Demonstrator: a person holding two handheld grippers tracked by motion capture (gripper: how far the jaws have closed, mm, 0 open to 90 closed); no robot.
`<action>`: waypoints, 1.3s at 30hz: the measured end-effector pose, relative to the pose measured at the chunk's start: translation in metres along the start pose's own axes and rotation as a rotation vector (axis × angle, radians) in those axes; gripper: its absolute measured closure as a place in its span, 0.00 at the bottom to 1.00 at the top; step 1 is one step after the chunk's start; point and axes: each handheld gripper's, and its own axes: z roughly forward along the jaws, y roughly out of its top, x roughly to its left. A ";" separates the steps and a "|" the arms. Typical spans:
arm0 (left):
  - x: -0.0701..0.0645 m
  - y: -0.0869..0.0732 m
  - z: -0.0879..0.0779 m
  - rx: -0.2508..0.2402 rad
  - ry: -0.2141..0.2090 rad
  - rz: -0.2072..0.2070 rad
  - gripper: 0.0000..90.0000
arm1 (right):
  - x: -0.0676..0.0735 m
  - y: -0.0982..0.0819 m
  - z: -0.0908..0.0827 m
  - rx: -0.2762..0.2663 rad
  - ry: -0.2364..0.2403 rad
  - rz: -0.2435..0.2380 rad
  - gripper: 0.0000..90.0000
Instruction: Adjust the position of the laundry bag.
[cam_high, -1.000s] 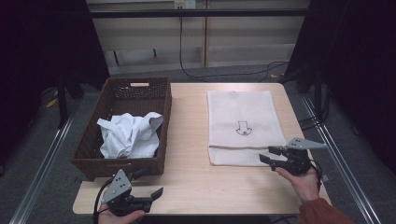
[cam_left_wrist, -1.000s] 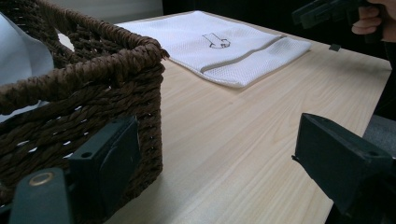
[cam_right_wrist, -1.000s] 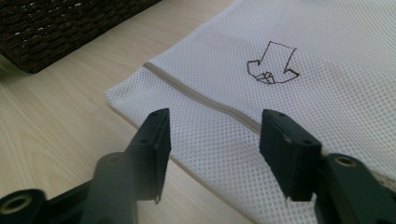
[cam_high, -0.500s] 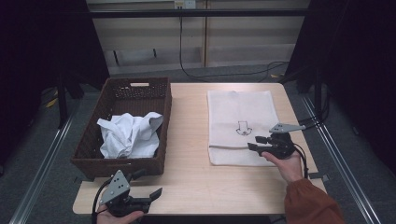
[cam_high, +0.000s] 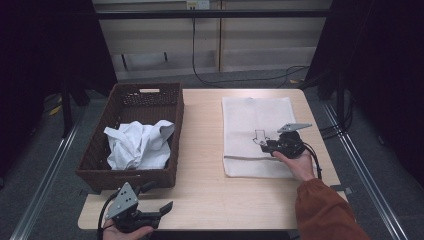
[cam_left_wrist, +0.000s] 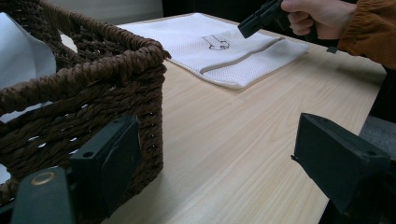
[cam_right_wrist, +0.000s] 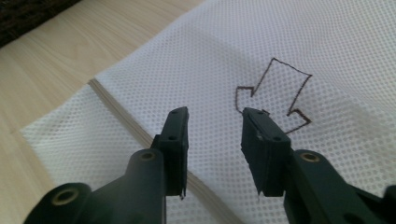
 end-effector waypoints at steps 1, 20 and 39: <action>0.000 0.000 0.000 0.000 0.000 0.000 0.16 | 0.000 0.000 0.000 0.000 0.000 0.000 0.65; -0.001 0.000 0.001 0.014 -0.012 0.008 0.16 | -0.018 -0.012 0.029 0.113 -0.083 -0.029 0.62; -0.001 -0.001 0.002 0.025 -0.005 0.007 0.16 | -0.023 -0.013 0.028 0.101 -0.098 0.032 0.99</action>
